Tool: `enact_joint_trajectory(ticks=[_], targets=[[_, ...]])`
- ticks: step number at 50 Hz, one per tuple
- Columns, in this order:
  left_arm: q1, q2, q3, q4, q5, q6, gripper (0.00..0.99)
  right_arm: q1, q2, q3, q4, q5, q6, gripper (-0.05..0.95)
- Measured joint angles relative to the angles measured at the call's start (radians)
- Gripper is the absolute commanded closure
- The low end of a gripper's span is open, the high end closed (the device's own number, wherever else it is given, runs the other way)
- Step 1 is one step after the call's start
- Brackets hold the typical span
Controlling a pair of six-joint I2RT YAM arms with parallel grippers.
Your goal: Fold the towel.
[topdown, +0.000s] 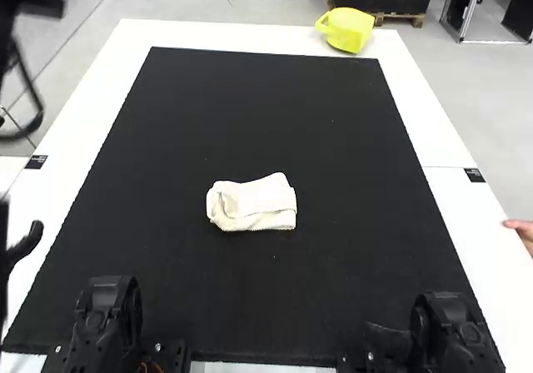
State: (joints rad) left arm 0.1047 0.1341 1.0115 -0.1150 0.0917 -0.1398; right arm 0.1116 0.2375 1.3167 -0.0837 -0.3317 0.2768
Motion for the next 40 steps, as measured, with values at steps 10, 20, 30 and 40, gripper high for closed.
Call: enact_joint_trajectory(ticks=[10, 20, 30, 40], targets=[[0.010, -0.132, -0.043, -0.013, -0.045, 0.012, 0.036, -0.032, -0.199, -0.088, 0.015, 0.209, -0.166, -0.01], [0.051, -0.133, -0.264, 0.148, -0.013, 0.066, 0.036, -0.051, -0.228, -0.388, -0.003, 0.388, -0.321, -0.01], [0.055, -0.133, -0.541, 0.355, 0.035, 0.142, 0.036, -0.040, -0.221, -0.750, 0.072, 0.407, -0.408, -0.01], [0.055, -0.133, -0.792, 0.555, 0.023, 0.184, 0.036, -0.040, -0.221, -1.062, 0.435, 0.471, -0.446, -0.01]])
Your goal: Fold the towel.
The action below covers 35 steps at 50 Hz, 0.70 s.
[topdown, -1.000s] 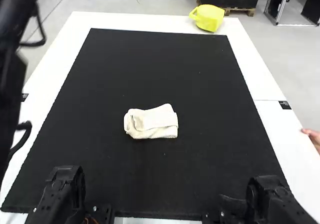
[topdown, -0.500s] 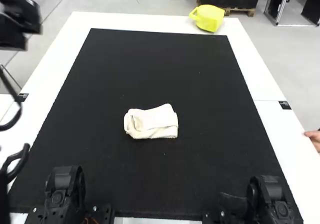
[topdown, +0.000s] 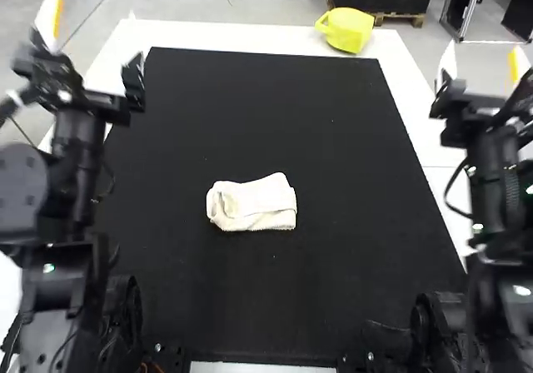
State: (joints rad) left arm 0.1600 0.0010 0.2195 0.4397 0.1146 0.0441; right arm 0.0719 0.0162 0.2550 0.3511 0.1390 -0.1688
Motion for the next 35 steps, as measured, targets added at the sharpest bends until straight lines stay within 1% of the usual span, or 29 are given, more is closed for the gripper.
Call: enact_joint_trajectory(ticks=[2, 6, 8, 9, 10, 11, 12, 13, 15, 16, 19, 21, 25, 26, 29, 35], targets=[[0.000, 0.000, -0.049, 0.027, -0.023, 0.014, 0.036, 0.000, 0.000, -0.069, 0.061, 0.023, -0.016, -0.01], [0.000, 0.000, -0.134, 0.064, -0.077, 0.037, 0.036, 0.000, 0.000, -0.176, 0.146, 0.058, -0.046, -0.01], [0.000, 0.000, -0.171, 0.073, -0.105, 0.045, 0.036, 0.000, 0.000, -0.217, 0.170, 0.072, -0.057, -0.01], [0.000, 0.000, -0.190, 0.071, -0.118, 0.048, 0.036, 0.000, 0.000, -0.234, 0.168, 0.079, -0.061, -0.01], [0.000, 0.000, -0.203, 0.049, -0.130, 0.050, 0.036, 0.000, 0.000, -0.246, 0.154, 0.084, -0.065, -0.01], [0.000, 0.000, -0.211, 0.025, -0.139, 0.050, 0.036, 0.000, 0.000, -0.251, 0.121, 0.092, -0.065, -0.01], [0.000, 0.000, -0.214, -0.021, -0.147, 0.050, 0.036, 0.000, 0.001, -0.250, 0.077, 0.095, -0.062, -0.01], [0.000, 0.001, -0.214, -0.050, -0.154, 0.049, 0.036, 0.000, 0.001, -0.250, 0.058, 0.098, -0.058, -0.01], [0.000, 0.003, -0.214, -0.093, -0.166, 0.042, 0.036, 0.000, -0.002, -0.249, 0.018, 0.104, -0.045, -0.01], [0.000, 0.003, -0.214, -0.107, -0.171, 0.036, 0.036, 0.000, -0.003, -0.249, -0.021, 0.108, -0.031, -0.01], [-0.001, 0.003, -0.214, -0.167, -0.182, 0.007, 0.036, 0.000, -0.003, -0.249, -0.110, 0.113, -0.001, -0.01], [-0.001, 0.003, -0.214, -0.214, -0.187, -0.015, 0.036, 0.000, -0.003, -0.249, -0.193, 0.113, 0.024, -0.01], [-0.001, 0.003, -0.214, -0.318, -0.195, -0.063, 0.036, 0.000, -0.003, -0.249, -0.304, 0.112, 0.058, -0.01], [-0.001, 0.003, -0.214, -0.351, -0.197, -0.072, 0.036, 0.000, -0.002, -0.249, -0.318, 0.111, 0.066, -0.01], [-0.001, 0.003, -0.214, -0.424, -0.198, -0.093, 0.036, 0.000, -0.003, -0.249, -0.315, 0.109, 0.080, -0.01], [-0.001, 0.003, -0.214, -0.436, -0.198, -0.128, 0.034, 0.000, -0.004, -0.249, -0.317, 0.104, 0.098, -0.01]])
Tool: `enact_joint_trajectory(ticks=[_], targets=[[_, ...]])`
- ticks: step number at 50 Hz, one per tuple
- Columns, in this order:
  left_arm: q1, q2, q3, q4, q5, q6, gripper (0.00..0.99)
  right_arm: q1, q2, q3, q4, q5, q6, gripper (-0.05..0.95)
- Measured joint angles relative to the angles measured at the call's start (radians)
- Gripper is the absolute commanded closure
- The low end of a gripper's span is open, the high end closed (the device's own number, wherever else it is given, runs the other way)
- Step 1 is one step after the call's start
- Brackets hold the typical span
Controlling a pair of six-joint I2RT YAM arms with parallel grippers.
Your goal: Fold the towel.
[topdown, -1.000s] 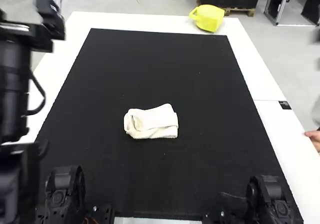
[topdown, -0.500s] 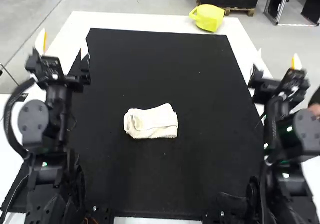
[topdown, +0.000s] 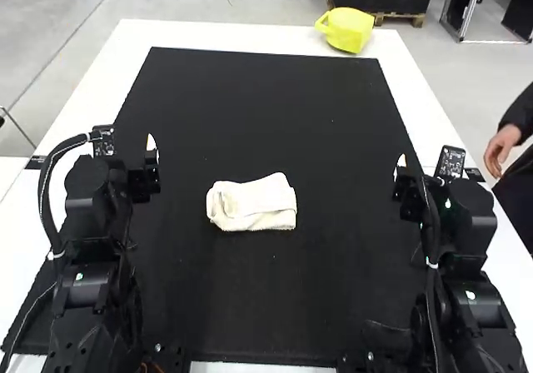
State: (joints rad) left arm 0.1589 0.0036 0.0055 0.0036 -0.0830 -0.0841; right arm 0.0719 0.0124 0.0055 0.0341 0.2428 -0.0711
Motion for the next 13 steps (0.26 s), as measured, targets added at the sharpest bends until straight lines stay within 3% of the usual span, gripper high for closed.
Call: enact_joint_trajectory(ticks=[13], targets=[[0.000, 0.000, 0.000, 0.000, 0.000, -0.030, 0.034, 0.000, 0.000, 0.000, 0.000, -0.014, 0.011, -0.01]])
